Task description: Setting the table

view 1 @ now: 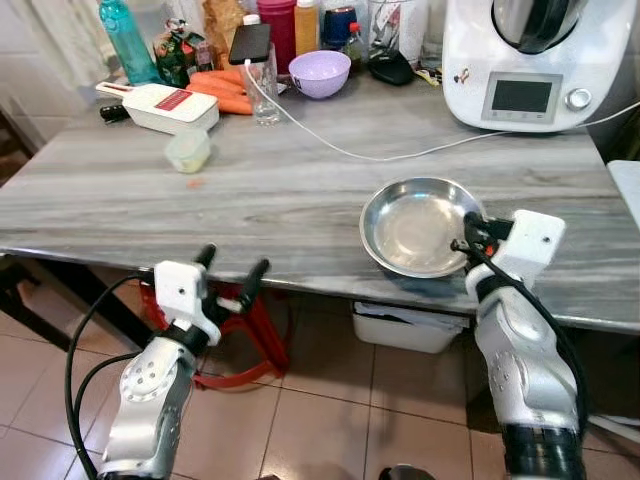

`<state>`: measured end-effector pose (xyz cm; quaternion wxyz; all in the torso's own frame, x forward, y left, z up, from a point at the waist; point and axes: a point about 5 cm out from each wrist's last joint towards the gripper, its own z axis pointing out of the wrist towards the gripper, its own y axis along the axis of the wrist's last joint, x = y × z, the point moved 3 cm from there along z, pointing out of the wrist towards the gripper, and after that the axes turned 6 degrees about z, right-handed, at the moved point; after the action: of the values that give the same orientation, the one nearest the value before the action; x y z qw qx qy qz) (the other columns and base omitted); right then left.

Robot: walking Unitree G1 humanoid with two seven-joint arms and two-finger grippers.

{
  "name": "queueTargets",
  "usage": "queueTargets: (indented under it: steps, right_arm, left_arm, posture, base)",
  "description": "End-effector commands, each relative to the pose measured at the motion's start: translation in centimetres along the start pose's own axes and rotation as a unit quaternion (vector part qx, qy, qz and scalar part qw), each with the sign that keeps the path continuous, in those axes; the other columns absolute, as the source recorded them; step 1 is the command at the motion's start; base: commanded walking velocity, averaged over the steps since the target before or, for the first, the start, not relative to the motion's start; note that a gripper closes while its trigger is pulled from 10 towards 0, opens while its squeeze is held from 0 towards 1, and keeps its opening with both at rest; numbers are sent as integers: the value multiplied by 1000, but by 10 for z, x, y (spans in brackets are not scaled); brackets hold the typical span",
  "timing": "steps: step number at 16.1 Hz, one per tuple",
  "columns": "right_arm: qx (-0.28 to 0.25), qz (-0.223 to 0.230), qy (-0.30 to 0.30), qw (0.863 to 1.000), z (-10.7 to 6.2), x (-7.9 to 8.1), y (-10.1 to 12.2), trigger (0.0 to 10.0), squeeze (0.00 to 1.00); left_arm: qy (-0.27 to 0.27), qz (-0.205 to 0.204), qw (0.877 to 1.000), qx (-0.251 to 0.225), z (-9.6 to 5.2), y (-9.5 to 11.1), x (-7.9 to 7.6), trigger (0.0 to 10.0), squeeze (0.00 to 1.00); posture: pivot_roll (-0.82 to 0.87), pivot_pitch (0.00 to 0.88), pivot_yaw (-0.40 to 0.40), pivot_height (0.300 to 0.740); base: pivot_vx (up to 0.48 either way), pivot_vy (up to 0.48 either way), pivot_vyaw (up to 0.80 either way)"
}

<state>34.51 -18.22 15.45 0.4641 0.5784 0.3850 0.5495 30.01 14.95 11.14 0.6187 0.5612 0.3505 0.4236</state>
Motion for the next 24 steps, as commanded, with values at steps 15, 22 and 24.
queueTargets:
  steps: [15, 22, 24]
  right_arm:
    - [121, 32, 7, 992, 53, 43, -39, 10000, 980]
    - [84, 37, 8, 996, 55, 34, -26, 10000, 1000]
    - [40, 29, 40, 998, 51, 36, -15, 10000, 1000]
  left_arm:
    - [-129, -32, 991, 7, -9, 2, -33, 10000, 0]
    - [-132, -39, 990, 6, -6, 2, -37, 10000, 0]
    - [-127, -38, 991, 4, -6, 2, -37, 10000, 0]
  posture:
    - [-62, 116, 98, 740]
    - [-71, 123, 100, 740]
    - [-82, 127, 99, 740]
  base:
    - [0, 0, 0]
    - [0, 0, 0]
    - [0, 0, 0]
